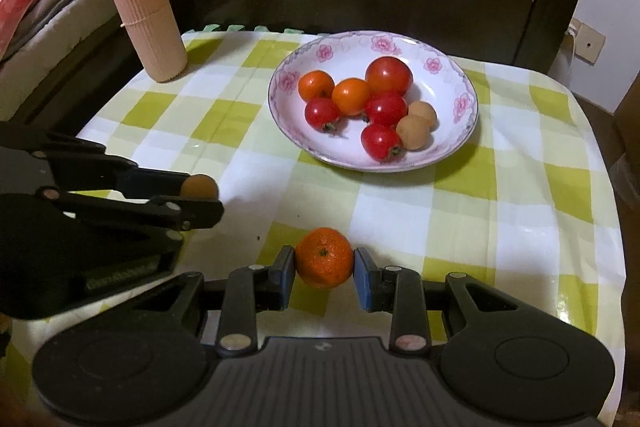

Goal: Organize fruits
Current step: 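Carry the small orange fruit and tangerine with both tools over the bowl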

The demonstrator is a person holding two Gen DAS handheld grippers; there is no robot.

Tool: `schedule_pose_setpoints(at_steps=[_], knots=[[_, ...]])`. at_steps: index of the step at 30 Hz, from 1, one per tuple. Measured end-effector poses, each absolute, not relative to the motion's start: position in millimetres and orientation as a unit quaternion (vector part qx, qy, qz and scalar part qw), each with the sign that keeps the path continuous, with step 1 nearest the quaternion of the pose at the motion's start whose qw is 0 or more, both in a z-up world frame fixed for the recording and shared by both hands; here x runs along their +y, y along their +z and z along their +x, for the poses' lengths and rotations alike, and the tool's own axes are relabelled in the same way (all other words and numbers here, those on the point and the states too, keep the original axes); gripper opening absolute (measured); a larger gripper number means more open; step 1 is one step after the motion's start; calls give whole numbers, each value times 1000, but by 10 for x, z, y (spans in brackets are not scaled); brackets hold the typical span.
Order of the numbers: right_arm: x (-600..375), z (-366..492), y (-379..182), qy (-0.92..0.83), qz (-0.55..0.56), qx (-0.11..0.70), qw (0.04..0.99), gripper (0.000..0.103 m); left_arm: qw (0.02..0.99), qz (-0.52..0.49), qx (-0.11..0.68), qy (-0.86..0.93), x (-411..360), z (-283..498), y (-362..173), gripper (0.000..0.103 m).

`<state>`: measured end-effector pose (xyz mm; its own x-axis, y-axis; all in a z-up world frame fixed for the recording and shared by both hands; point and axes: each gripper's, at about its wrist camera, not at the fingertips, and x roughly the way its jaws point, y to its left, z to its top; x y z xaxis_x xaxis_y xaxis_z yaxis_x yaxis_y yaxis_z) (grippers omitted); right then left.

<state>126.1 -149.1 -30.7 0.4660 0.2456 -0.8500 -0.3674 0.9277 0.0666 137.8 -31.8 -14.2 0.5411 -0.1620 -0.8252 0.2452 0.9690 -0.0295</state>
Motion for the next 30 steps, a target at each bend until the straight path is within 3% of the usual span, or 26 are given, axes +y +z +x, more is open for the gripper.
schedule_pose_setpoints(at_steps=[30], knots=[[-1661, 2019, -214, 134, -28, 440, 887, 30, 897, 51, 427, -103, -498, 2206, -29, 30]])
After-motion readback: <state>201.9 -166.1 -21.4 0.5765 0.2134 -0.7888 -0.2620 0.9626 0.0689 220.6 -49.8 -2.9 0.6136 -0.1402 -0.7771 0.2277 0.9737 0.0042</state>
